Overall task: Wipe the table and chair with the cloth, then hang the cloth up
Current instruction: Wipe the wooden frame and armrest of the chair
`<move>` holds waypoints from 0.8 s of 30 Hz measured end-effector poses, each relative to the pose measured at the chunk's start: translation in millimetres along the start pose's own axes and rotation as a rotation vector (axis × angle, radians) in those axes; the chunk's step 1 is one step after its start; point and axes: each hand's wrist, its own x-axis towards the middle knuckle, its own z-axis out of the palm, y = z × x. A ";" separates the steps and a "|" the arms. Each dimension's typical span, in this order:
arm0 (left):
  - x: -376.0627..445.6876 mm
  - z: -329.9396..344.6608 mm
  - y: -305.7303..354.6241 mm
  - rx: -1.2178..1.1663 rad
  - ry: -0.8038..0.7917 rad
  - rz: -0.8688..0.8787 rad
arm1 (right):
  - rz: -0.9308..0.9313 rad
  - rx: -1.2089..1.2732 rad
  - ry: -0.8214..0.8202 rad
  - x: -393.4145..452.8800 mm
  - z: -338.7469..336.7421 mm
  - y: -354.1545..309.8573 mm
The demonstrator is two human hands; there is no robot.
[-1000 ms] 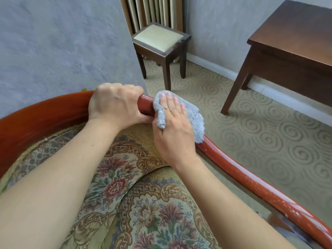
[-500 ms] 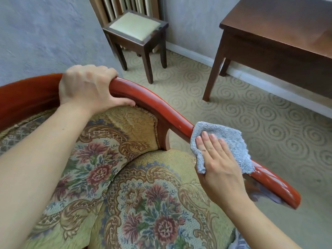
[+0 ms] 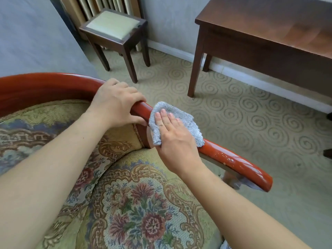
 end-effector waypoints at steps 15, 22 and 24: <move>25.0 41.0 84.4 -0.197 0.143 0.155 | 0.150 0.087 -0.046 -39.3 -25.3 40.9; 25.4 45.0 85.0 -0.193 0.165 0.128 | 0.556 0.737 0.157 -53.9 -72.5 78.5; 25.4 45.8 85.2 -0.196 0.167 0.126 | 0.628 0.918 0.367 -76.9 -87.2 91.9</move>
